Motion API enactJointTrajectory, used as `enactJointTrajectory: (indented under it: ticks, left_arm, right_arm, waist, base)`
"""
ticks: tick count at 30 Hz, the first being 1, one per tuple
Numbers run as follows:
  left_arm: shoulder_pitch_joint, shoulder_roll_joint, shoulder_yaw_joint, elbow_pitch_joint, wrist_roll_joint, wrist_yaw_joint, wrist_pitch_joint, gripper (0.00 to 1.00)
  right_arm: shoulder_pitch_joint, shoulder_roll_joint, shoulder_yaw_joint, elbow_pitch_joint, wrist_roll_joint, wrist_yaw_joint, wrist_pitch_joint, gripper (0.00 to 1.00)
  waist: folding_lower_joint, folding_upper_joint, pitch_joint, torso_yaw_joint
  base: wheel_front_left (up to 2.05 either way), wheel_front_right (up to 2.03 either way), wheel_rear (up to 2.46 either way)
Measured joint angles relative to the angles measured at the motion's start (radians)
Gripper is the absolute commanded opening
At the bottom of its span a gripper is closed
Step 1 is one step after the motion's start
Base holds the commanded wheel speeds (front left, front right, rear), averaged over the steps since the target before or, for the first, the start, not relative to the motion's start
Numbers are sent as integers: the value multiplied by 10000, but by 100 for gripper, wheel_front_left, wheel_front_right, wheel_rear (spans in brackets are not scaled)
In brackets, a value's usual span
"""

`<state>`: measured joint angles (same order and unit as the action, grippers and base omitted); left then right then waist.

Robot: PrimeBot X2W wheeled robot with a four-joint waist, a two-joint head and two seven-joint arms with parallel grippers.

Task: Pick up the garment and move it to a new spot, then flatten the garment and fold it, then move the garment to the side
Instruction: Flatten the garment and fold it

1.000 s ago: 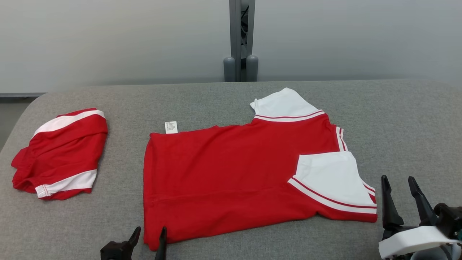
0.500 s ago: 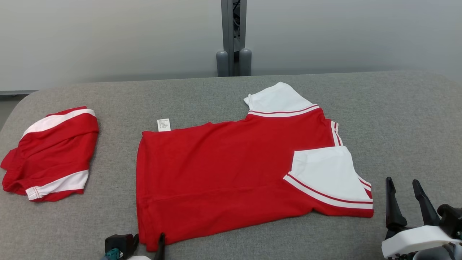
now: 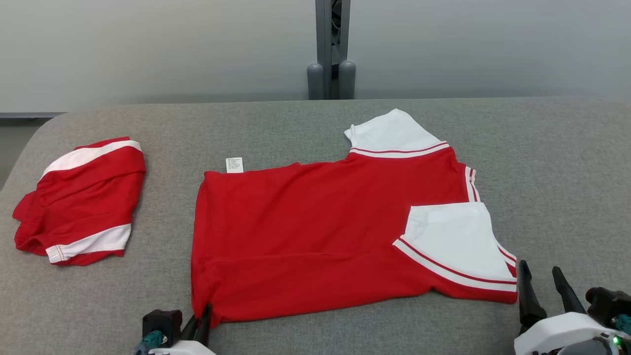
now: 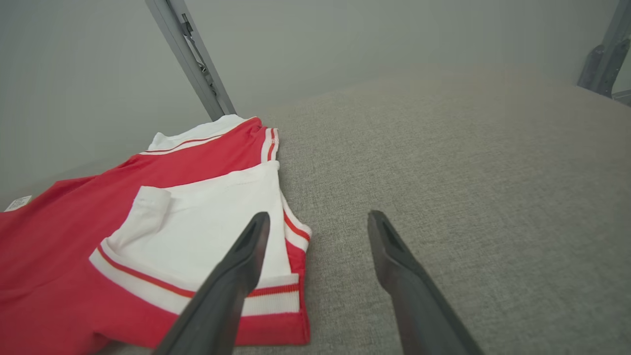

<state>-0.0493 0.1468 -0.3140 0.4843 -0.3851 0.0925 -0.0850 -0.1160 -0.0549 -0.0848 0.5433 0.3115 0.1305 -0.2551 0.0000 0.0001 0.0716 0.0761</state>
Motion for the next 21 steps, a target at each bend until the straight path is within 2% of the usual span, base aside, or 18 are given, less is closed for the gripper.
enactJointTrajectory:
  ticks: [8, 17, 18, 19, 20, 21]
  left_arm:
    - [-5, 121, -276, -219, 153, -36, 29, 0]
    - [-10, 209, -397, -314, 171, -33, 54, 0]
    - [-12, 224, -407, -324, 173, -31, 54, 0]
    - [-14, 242, -416, -328, 176, -27, 56, 0]
    - [-27, 257, -431, -336, 201, -21, 56, 0]
    - [-38, 272, -445, -337, 224, -19, 56, 0]
  right_arm:
    - [-475, -90, 880, 1057, 1170, 0, 408, 100]
    - [-881, -199, 1294, 1889, 2138, 0, 608, 100]
    - [-930, -205, 1383, 1921, 2299, 0, 617, 85]
    - [-992, -222, 1492, 1958, 2458, 0, 629, 37]
    - [-1027, -253, 1588, 1983, 2568, 0, 631, 0]
    - [-1041, -290, 1672, 2010, 2685, 0, 629, 0]
  waist:
    - [-1, 0, 59, 180]
    - [0, 0, 126, 202]
    - [0, 0, 133, 199]
    - [0, 0, 137, 195]
    - [0, 0, 137, 191]
    - [0, 0, 134, 187]
  base:
    - [0, 0, 0]
    - [0, 0, 0]
    - [0, 0, 0]
    - [0, 0, 0]
    - [0, 0, 0]
    - [0, 0, 0]
